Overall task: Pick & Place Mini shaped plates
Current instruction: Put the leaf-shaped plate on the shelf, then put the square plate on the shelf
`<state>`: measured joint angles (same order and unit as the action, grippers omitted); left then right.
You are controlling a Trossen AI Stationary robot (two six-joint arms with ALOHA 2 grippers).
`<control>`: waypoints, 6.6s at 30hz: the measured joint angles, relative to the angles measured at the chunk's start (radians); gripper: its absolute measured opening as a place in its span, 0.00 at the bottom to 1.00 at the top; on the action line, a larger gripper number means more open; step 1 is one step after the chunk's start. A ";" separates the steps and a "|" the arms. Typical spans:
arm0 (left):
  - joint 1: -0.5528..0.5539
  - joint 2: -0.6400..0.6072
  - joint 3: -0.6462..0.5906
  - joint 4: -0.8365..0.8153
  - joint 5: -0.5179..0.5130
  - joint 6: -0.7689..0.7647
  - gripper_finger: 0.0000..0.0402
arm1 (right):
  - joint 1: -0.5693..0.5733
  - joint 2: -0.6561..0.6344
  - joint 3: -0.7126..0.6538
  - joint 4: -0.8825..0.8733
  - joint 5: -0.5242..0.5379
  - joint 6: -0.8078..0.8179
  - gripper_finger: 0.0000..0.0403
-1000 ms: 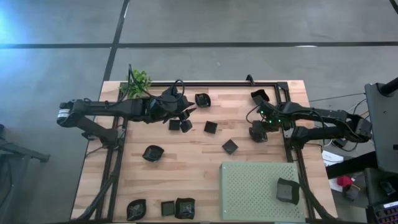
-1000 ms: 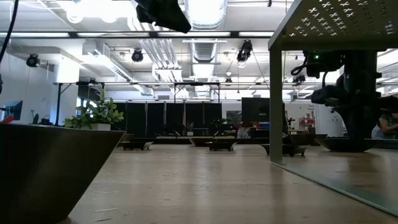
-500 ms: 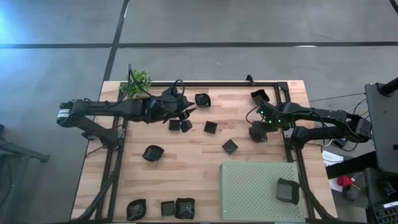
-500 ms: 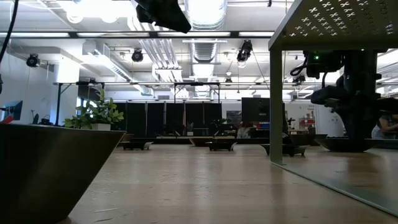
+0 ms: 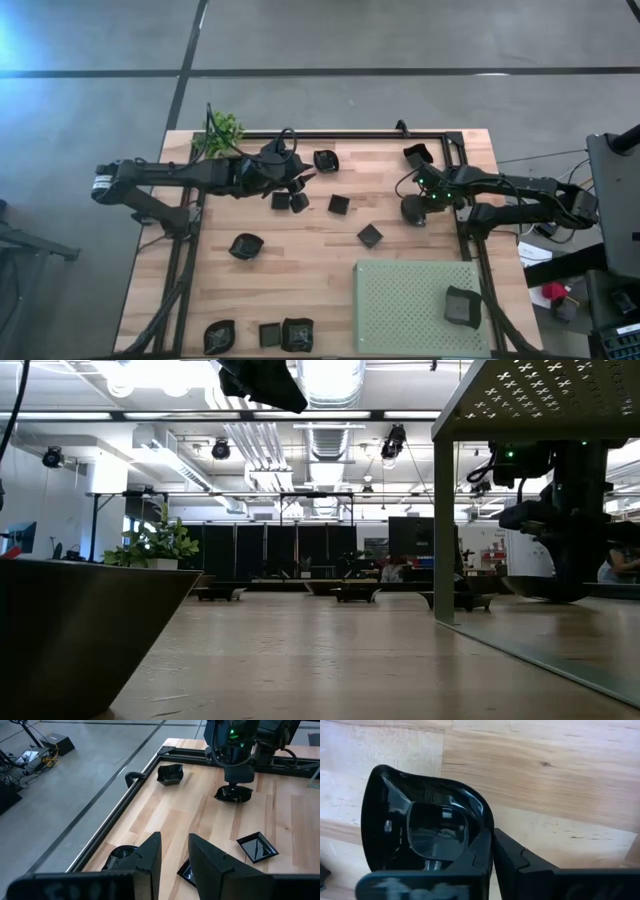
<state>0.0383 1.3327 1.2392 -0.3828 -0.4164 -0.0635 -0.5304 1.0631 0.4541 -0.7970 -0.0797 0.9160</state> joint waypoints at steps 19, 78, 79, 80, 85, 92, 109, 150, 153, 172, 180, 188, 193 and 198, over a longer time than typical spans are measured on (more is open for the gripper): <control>0.000 0.000 0.000 0.001 0.000 0.003 0.23 | 0.002 -0.068 0.131 -0.021 0.056 -0.036 0.02; 0.000 0.000 -0.001 -0.010 0.000 0.063 0.23 | 1.010 0.176 0.714 -0.210 -0.141 0.061 0.02; 0.000 -0.001 -0.001 -0.010 0.000 0.064 0.23 | 1.016 0.184 0.714 -0.210 -0.157 0.070 0.02; 0.000 -0.001 -0.001 -0.010 0.000 0.064 0.23 | 1.025 0.192 0.714 -0.210 -0.170 0.077 0.02; 0.001 -0.001 -0.001 -0.010 0.000 0.064 0.23 | 1.049 0.234 0.713 -0.216 -0.190 0.053 0.02; 0.001 -0.001 -0.001 -0.011 0.000 0.064 0.23 | 1.049 0.266 0.711 -0.217 -0.223 0.041 0.02; 0.001 -0.001 -0.001 -0.018 0.001 0.064 0.23 | 1.049 0.278 0.709 -0.246 -0.250 0.000 0.02; 0.001 -0.001 -0.001 -0.062 0.001 0.066 0.23 | 1.049 0.272 0.752 -0.246 -0.239 0.087 0.18; 0.001 -0.001 -0.001 -0.062 0.001 0.066 0.23 | 1.049 0.272 0.774 -0.246 -0.239 0.081 0.22; 0.005 -0.001 -0.001 -0.078 0.041 0.058 0.23 | 1.026 0.197 0.967 -0.298 0.096 -0.006 0.17; 0.005 -0.001 -0.001 -0.079 0.042 0.057 0.23 | 0.944 0.138 0.964 -0.327 0.464 -0.070 0.19; 0.005 -0.001 -0.001 -0.079 0.042 0.055 0.23 | 0.715 0.170 0.929 -0.320 0.560 -0.074 0.20; 0.005 -0.001 -0.001 -0.078 0.042 0.047 0.23 | 0.554 0.226 0.925 -0.281 0.400 -0.178 0.23; 0.005 -0.001 -0.001 -0.078 0.041 0.047 0.23 | 0.438 0.301 0.925 -0.231 0.200 -0.264 0.28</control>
<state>0.0433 1.3315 1.2385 -0.4610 -0.3752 -0.0166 -0.0923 1.3645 1.3791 -1.0284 0.1207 0.6522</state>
